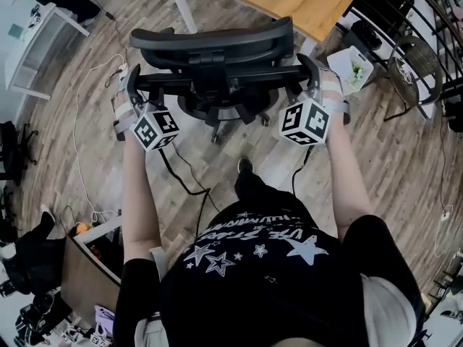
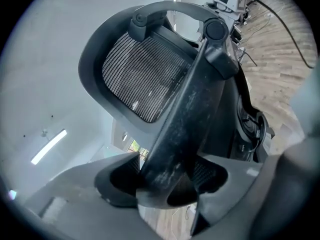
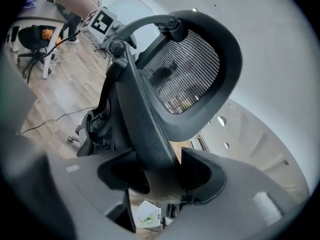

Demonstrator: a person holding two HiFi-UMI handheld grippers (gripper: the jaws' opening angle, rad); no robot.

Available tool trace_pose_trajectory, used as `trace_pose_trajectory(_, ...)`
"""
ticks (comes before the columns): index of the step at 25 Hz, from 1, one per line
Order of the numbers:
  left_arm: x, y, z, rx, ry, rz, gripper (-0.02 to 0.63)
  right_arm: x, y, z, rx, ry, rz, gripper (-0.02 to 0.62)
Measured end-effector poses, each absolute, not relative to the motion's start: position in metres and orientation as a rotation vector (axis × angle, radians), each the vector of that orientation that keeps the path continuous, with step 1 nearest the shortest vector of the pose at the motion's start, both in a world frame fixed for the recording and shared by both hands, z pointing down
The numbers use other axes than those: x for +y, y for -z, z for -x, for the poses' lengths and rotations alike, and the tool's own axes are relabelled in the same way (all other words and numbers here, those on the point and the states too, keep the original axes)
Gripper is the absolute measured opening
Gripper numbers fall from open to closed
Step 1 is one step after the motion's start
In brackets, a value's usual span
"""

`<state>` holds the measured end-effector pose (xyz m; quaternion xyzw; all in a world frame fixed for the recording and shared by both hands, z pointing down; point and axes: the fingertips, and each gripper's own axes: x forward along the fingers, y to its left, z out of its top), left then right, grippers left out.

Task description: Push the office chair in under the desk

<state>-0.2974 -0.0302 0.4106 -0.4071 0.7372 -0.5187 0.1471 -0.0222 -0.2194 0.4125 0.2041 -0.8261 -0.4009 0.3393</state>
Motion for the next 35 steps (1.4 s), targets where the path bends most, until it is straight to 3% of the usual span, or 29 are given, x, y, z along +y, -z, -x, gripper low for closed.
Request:
trace_pose_trajectory(27, -0.150, -0.412, 0.415, 2.083, 1.463, 1.234, 0.287, -0.310, -0.414, 0.122, -2.152, 1.038, -0.616, 0.255)
trace_pose_trajectory(35, -0.211, -0.408, 0.490, 1.957, 1.406, 1.350, 0.293, -0.327, -0.408, 0.177, -2.079, 0.953, -0.737, 0.253)
